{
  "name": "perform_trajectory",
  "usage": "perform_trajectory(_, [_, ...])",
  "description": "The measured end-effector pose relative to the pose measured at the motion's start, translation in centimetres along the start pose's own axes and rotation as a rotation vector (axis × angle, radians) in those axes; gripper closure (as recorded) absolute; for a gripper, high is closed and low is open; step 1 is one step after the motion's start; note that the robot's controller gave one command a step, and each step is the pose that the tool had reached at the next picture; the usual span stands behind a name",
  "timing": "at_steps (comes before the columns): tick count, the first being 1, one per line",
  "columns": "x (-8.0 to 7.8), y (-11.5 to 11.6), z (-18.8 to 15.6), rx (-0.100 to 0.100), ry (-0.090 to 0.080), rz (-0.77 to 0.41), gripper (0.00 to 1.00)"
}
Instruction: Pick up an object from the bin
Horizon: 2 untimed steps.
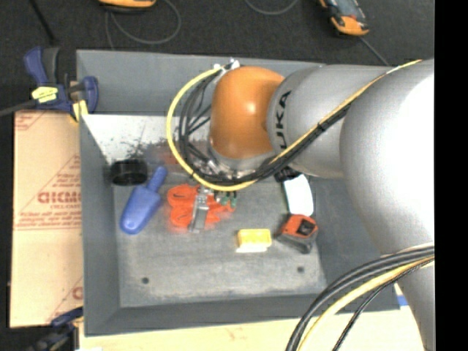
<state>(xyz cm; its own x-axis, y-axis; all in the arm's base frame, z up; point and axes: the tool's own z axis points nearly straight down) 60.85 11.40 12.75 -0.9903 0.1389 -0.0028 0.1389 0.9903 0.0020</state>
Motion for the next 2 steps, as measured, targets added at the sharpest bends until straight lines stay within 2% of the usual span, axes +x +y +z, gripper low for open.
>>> perform_trajectory(1, [-2.1,-1.3,2.4,0.001,-0.004,-0.188,0.00])
perform_trajectory(2, [-2.4,-3.6,4.7,0.001,-0.001,-0.304,0.00])
